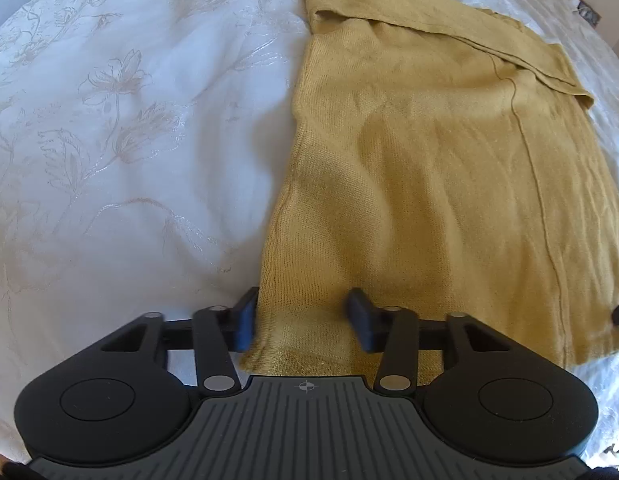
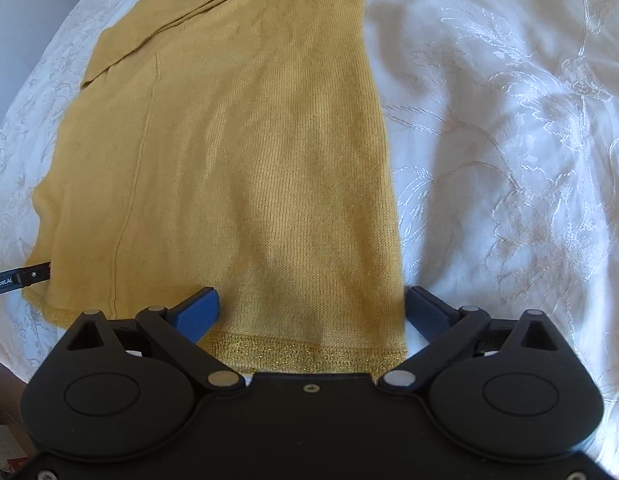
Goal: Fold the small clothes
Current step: 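Grasp the hem with both tools and lift it toward the collar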
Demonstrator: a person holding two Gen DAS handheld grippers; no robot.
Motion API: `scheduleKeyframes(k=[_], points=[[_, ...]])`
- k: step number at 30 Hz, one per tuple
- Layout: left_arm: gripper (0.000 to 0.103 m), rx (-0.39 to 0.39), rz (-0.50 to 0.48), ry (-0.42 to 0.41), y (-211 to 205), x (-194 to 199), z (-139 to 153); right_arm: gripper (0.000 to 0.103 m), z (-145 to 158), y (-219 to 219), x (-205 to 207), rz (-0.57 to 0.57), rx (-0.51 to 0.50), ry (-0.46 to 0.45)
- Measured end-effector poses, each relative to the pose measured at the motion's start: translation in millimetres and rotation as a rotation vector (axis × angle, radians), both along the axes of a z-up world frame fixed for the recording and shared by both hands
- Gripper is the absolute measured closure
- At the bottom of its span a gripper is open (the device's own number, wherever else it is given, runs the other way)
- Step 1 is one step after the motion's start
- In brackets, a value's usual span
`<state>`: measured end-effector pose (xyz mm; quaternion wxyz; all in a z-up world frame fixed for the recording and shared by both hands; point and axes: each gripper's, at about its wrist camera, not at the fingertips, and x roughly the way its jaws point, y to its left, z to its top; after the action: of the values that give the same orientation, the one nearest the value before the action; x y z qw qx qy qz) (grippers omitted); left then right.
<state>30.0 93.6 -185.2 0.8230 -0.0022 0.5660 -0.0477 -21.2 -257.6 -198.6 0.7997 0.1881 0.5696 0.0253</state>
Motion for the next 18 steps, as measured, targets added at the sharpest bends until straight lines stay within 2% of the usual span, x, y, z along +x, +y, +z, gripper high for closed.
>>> scheduleKeyframes(k=[1, 2, 3, 5, 11, 18], points=[[0.097, -0.01, -0.002, 0.005, -0.3, -0.6, 1.3, 0.046, 2.0, -0.3, -0.5, 0.001, -0.002, -0.003], [0.098, -0.027, 0.001, 0.008, -0.4, -1.9, 3.2, 0.08, 5.1, -0.6, -0.9, 0.004, -0.003, -0.005], [0.098, -0.037, 0.006, 0.0, 0.2, -3.9, 5.6, 0.091, 6.6, -3.1, -1.5, 0.001, 0.016, -0.001], [0.098, -0.058, 0.02, -0.025, 0.2, -13.1, 14.1, 0.09, 12.7, -13.7, -7.5, -0.031, 0.092, -0.014], [0.098, -0.134, 0.085, -0.068, 14.3, -36.9, 39.4, 0.091, 38.9, -32.7, -28.1, -0.06, 0.139, -0.067], [0.098, -0.161, 0.146, -0.035, 25.5, -35.7, 35.8, 0.091, 31.5, -36.3, -17.6, -0.063, 0.165, -0.027]])
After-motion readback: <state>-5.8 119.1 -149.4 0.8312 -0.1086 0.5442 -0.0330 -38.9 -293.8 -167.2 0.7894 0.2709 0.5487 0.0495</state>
